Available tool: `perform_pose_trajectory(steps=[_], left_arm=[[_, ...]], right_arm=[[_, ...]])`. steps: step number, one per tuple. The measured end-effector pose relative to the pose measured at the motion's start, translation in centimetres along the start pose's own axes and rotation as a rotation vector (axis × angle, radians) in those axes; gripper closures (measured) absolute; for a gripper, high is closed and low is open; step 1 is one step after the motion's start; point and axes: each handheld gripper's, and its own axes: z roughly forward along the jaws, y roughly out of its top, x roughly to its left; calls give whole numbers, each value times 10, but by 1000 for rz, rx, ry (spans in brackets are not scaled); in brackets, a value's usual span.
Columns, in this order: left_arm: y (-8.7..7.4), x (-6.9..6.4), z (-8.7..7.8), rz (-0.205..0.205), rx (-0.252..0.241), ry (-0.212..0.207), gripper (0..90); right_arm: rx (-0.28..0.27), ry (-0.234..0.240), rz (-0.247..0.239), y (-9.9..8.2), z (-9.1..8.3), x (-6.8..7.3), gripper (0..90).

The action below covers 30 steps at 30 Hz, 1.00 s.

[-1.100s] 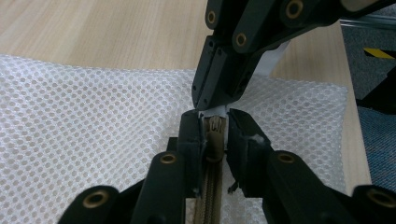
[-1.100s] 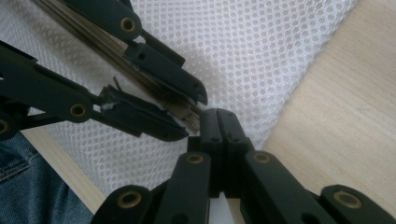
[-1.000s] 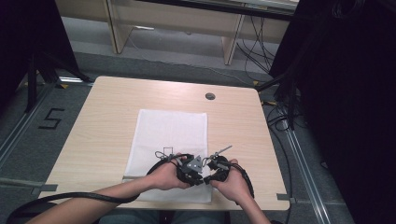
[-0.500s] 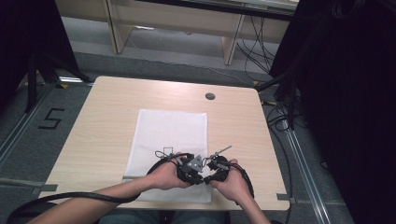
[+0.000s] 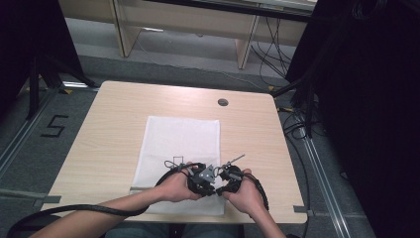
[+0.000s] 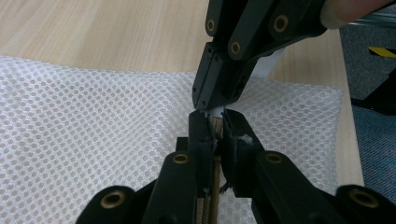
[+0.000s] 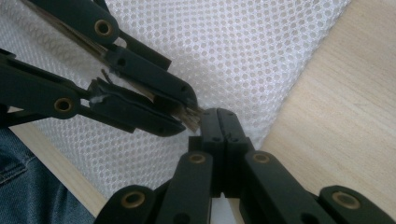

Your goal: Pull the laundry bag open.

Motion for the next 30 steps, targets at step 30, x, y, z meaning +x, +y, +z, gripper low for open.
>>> perform_pose_trajectory(steps=[30], left_arm=[[-4,-1,-13,38,-4,13,821]], right_arm=[[-1,-13,-31,1,1,0,900]])
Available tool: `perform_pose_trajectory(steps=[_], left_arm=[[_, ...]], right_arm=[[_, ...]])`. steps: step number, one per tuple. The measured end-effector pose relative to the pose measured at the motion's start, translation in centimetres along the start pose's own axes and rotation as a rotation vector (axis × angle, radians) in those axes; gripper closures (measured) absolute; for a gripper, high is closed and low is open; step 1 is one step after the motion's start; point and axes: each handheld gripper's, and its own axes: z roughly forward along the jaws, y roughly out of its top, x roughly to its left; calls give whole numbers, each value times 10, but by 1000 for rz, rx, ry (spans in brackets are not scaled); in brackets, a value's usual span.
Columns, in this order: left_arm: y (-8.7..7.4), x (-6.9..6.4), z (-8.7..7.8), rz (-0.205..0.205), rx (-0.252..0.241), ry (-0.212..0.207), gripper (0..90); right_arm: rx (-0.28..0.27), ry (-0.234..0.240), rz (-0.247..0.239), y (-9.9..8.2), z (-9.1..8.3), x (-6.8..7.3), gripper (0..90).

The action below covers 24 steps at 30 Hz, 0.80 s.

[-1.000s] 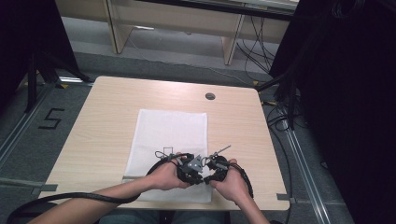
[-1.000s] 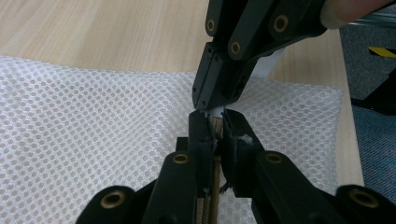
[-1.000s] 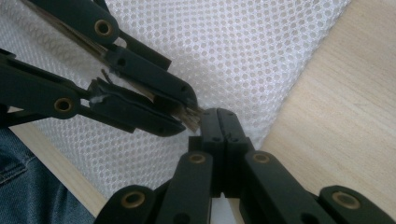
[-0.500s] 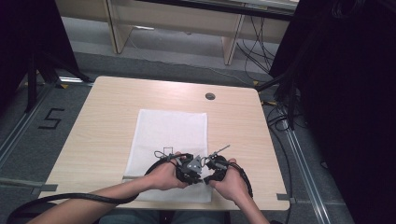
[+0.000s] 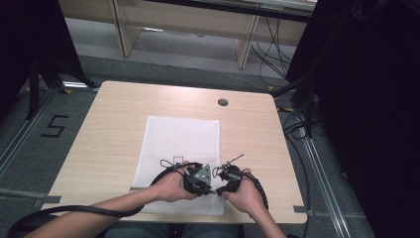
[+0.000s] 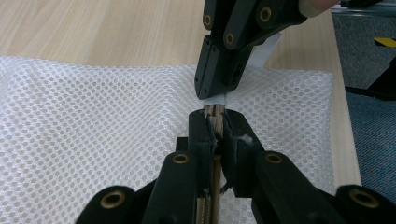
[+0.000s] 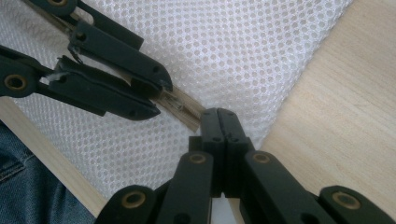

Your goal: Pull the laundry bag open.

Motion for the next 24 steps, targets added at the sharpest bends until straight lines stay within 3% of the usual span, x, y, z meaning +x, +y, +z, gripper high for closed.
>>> perform_pose_trajectory(steps=[1,9,10,19,24], left_arm=[[0,0,0,0,-4,0,821],[-5,1,-9,-6,-7,3,821],[-5,0,-9,-8,-2,5,821],[-7,-1,-10,15,-3,8,821],[-11,0,-15,-4,-12,9,821]], right_arm=[[3,8,19,0,-1,1,900],[5,3,14,1,-1,1,900],[16,-2,34,1,-1,3,900],[3,2,17,0,0,2,900],[3,2,17,0,-1,2,900]])
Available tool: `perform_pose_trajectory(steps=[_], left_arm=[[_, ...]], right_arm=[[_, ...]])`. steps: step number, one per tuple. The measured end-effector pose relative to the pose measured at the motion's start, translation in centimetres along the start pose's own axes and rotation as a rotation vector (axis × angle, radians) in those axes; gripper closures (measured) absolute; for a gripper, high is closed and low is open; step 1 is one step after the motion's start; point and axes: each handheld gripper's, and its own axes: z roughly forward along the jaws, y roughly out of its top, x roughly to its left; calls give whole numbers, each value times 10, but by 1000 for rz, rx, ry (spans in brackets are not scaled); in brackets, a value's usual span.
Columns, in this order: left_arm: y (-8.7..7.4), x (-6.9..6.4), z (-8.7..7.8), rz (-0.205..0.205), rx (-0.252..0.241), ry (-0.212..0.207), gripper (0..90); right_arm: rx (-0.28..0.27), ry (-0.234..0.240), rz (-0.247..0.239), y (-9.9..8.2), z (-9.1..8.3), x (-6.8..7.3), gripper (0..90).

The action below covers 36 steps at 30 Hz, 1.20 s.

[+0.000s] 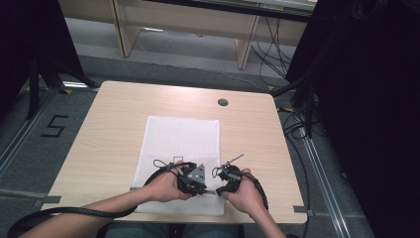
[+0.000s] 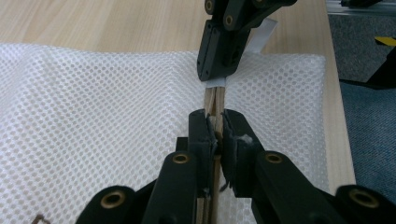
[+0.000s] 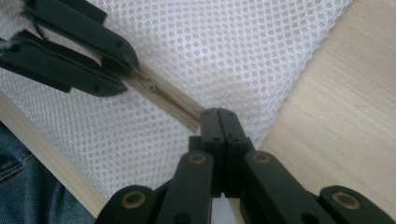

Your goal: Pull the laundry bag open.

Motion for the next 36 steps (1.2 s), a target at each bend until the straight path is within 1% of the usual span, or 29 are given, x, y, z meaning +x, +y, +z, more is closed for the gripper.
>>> perform_pose_trajectory(steps=[1,2,3,4,5,8,11,12,13,15,16,17,18,22,23,24,25,26,27,28,29,30,31,32,33,34,35,36], left_arm=[[0,0,-1,-11,1,-6,821],[-1,0,-1,-3,1,-1,821],[-1,-1,-1,-4,2,1,821],[-1,0,-2,11,3,7,821],[-2,0,-2,-1,-6,-1,821],[-3,0,-2,6,-5,5,821],[-3,-1,-2,-7,-10,0,821],[-3,0,-2,11,-1,4,821],[-4,-1,-3,-1,-6,1,821],[-5,0,-5,0,-8,3,821],[-5,1,-6,-3,-7,-4,821],[-6,0,-6,-10,-11,-1,821],[-6,0,-6,-10,-13,-1,821],[-6,0,-6,9,-12,4,821],[-7,0,-6,7,-13,2,821],[-7,0,-6,15,-5,7,821],[-8,0,-7,4,-14,2,821],[-9,-1,-7,-2,-3,6,821],[-9,0,-8,0,-10,3,821],[-10,0,-9,-8,-4,2,821],[-10,1,-10,2,-8,7,821],[-10,1,-11,-1,-16,1,821],[-11,1,-11,0,-5,10,821],[-11,1,-11,-2,-7,8,821],[-12,1,-11,-8,-11,7,821],[-12,1,-11,-9,-12,4,821],[-12,1,-11,-7,-11,5,821],[-12,0,-11,-5,-12,6,821]], right_arm=[[-8,-1,2,0,1,0,900],[-3,0,1,0,0,0,900],[-1,0,0,0,0,0,900],[-3,0,1,0,0,0,900],[-3,0,1,0,0,0,900],[0,0,0,0,0,0,900],[-4,0,-2,0,0,0,900],[-4,2,-2,0,0,0,900],[2,0,7,0,-1,0,900],[-1,3,-1,0,0,-1,900],[3,2,11,0,0,0,900],[-19,5,-44,0,1,-4,900],[-2,1,-2,0,0,-1,900],[-2,2,-1,0,0,-1,900],[-1,4,8,0,0,0,900],[1,2,6,0,-1,0,900],[1,-5,8,-1,0,0,900],[-1,-3,2,-1,1,-1,900],[-4,-1,3,-1,1,-1,900],[-5,1,5,-1,1,-1,900],[-3,3,8,-1,0,-1,900],[-1,5,12,-1,0,-1,900],[-2,-2,-3,-1,1,-1,900],[-1,3,4,0,0,-1,900],[-2,0,-1,-1,0,-1,900],[2,-4,8,-1,0,0,900],[0,-4,2,-1,1,-1,900],[2,2,7,0,-1,1,900]])
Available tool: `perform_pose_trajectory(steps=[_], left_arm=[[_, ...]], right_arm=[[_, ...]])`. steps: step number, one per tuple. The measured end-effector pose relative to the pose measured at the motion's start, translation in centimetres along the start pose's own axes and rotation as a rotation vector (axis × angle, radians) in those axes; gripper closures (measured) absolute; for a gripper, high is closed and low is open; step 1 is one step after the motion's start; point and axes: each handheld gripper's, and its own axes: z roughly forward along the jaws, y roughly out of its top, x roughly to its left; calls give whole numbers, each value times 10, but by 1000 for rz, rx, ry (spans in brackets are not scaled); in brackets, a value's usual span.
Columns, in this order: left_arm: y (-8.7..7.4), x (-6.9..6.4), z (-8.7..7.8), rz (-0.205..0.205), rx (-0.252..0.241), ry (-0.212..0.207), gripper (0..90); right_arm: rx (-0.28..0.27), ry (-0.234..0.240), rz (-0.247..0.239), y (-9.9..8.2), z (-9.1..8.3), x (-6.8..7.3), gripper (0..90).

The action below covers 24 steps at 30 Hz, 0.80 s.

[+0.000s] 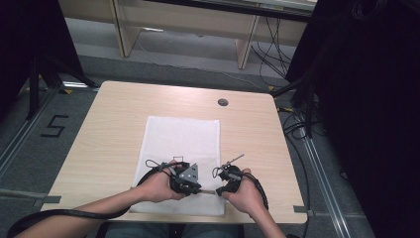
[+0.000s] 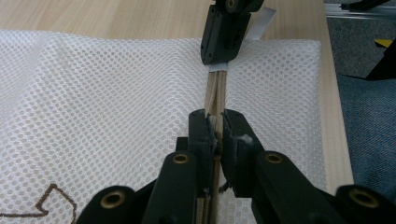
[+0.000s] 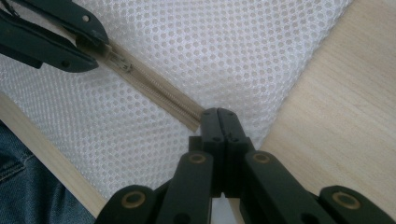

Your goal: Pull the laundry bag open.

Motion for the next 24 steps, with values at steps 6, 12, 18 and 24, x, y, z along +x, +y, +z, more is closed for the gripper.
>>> perform_pose_trajectory(steps=[6,12,18,24], left_arm=[[-1,0,-1,9,9,3,821],[-5,2,-4,-1,-8,4,821],[-5,1,-5,-7,-5,0,821],[-6,0,-7,-11,-16,0,821]], right_arm=[[-2,-6,-4,0,1,-2,900],[-5,-5,-3,0,1,-2,900],[-3,-6,-3,-1,1,-1,900],[-6,-5,-2,-1,1,-2,900]])
